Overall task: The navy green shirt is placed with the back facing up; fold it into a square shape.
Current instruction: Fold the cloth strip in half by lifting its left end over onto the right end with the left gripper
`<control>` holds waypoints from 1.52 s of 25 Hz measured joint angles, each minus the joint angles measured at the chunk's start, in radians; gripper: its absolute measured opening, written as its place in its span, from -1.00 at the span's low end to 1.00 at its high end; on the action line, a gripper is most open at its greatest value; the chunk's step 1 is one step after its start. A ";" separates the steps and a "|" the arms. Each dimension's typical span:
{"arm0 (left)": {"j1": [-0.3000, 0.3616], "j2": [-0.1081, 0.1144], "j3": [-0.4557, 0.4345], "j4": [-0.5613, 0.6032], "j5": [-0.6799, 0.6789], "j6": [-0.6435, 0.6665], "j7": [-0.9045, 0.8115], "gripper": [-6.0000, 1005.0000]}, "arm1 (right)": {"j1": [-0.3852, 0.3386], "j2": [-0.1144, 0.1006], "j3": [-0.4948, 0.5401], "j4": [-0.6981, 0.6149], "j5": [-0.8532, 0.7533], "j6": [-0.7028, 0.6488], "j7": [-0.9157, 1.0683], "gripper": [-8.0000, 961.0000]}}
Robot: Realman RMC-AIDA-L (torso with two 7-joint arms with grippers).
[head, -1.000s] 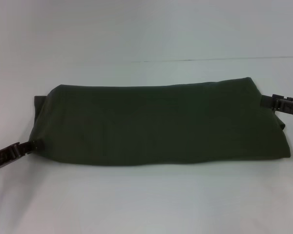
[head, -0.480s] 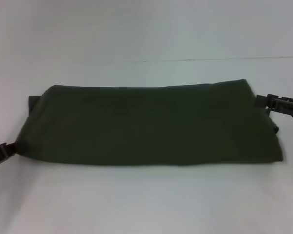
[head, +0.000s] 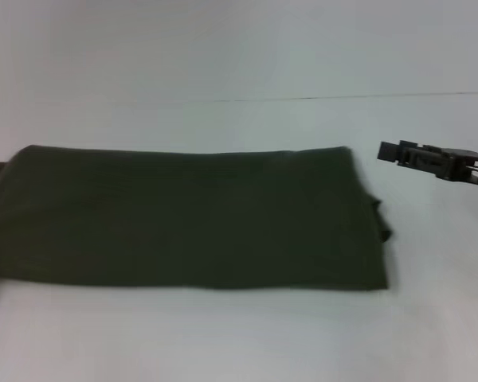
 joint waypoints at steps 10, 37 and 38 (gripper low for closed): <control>0.056 0.003 -0.063 0.085 -0.001 0.002 -0.026 -0.91 | 0.036 0.002 -0.003 0.024 -0.001 0.033 -0.005 0.65; -0.403 -0.121 0.087 -0.671 -0.348 0.237 0.580 -0.88 | -0.147 -0.118 0.009 0.014 0.079 -0.108 -0.048 0.65; -0.406 -0.121 0.066 -0.739 -0.354 0.195 0.656 -0.86 | -0.149 -0.119 0.009 0.013 0.079 -0.109 -0.051 0.65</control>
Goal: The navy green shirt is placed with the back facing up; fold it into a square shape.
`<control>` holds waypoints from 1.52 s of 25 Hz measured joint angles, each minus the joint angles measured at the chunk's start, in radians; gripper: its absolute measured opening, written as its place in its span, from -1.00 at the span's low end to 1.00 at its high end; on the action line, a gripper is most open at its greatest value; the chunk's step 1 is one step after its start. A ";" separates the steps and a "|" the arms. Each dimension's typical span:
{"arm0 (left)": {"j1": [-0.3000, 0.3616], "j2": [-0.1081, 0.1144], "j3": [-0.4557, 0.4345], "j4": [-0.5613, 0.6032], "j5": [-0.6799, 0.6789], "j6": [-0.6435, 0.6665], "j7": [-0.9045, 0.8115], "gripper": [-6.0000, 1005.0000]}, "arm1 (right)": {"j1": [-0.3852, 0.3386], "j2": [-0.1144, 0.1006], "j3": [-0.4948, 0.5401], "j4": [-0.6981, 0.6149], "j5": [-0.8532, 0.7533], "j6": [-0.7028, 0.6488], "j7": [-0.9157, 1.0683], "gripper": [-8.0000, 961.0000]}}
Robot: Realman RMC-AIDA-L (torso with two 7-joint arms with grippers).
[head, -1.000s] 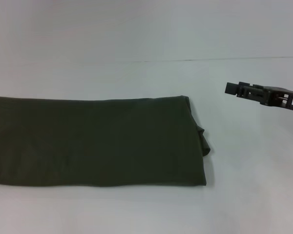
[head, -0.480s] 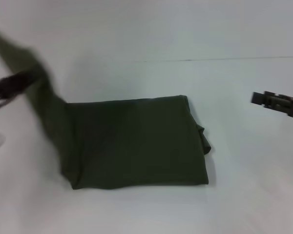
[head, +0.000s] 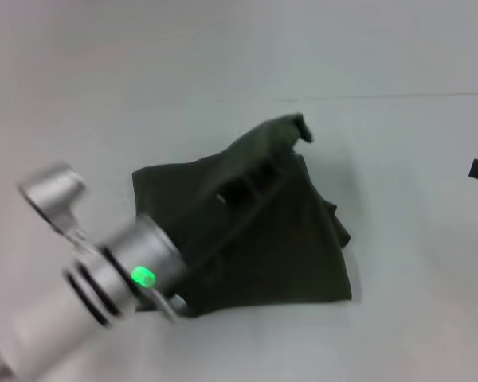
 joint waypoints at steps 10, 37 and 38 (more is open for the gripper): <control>0.003 -0.001 -0.162 -0.411 0.093 -0.259 0.484 -0.71 | -0.006 -0.001 -0.007 0.005 -0.005 0.003 -0.027 0.64; 0.256 0.009 -0.158 0.168 0.250 0.269 0.375 0.46 | 0.228 0.003 -0.227 0.064 -0.063 0.255 0.371 0.59; 0.260 0.009 -0.158 0.175 0.250 0.269 0.385 0.46 | 0.238 0.007 -0.239 0.071 -0.063 0.275 0.370 0.58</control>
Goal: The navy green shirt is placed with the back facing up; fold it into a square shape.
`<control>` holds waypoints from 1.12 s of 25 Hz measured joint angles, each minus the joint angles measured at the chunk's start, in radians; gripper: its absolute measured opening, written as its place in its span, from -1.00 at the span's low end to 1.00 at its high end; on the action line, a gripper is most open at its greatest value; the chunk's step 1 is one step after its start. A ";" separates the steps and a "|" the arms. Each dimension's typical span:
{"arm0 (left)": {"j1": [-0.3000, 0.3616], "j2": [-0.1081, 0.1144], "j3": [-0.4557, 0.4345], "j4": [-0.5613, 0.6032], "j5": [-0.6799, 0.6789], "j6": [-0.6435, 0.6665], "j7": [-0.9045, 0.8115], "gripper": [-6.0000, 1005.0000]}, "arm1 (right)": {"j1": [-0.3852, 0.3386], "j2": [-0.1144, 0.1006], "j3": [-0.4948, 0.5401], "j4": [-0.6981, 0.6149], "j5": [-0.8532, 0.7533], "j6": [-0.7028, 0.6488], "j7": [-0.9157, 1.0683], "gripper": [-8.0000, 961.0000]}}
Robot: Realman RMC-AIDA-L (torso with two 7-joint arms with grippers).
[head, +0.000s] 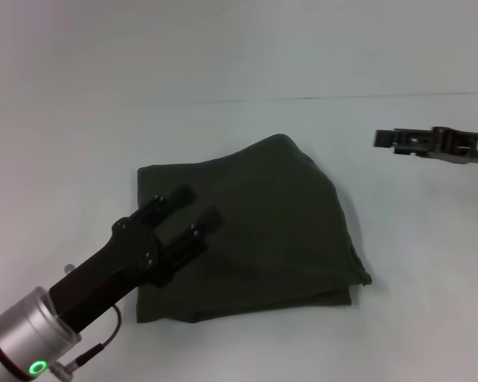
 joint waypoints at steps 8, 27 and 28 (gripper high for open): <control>0.008 0.001 0.000 0.061 -0.003 0.006 0.022 0.46 | 0.057 0.064 -0.053 0.018 0.001 0.142 -0.047 0.46; 0.001 0.001 -0.004 0.076 -0.008 -0.027 0.031 0.44 | 0.200 0.164 -0.163 0.168 0.007 0.446 -0.347 -0.77; 0.002 0.001 -0.006 0.074 -0.009 -0.029 0.031 0.44 | 0.203 0.164 -0.176 0.174 0.008 0.460 -0.347 -0.87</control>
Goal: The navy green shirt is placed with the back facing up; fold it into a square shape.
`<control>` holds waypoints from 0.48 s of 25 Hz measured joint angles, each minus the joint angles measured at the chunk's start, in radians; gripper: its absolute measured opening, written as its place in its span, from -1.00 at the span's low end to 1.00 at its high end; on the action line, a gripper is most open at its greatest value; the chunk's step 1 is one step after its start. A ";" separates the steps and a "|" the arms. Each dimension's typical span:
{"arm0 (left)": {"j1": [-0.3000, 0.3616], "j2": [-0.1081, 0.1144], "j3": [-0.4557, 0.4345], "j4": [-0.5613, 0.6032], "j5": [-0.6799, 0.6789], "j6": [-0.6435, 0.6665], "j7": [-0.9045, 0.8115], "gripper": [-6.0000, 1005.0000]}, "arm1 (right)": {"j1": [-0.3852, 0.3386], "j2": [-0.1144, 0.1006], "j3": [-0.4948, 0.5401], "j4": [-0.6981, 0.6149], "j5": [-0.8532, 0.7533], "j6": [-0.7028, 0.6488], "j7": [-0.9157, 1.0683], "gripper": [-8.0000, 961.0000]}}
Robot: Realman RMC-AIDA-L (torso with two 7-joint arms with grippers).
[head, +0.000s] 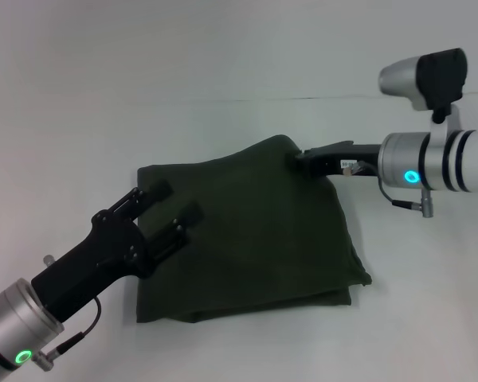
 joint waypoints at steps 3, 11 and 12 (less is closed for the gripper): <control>0.001 -0.001 -0.001 -0.002 -0.001 -0.001 0.000 0.44 | 0.008 0.003 -0.032 0.019 0.001 0.046 0.000 -0.93; 0.004 -0.002 -0.003 -0.003 -0.002 -0.008 0.000 0.44 | 0.054 0.016 -0.157 0.098 0.002 0.218 -0.002 -0.99; 0.004 -0.002 -0.003 -0.003 -0.002 -0.010 0.000 0.44 | 0.055 0.018 -0.160 0.097 0.005 0.224 -0.002 -0.99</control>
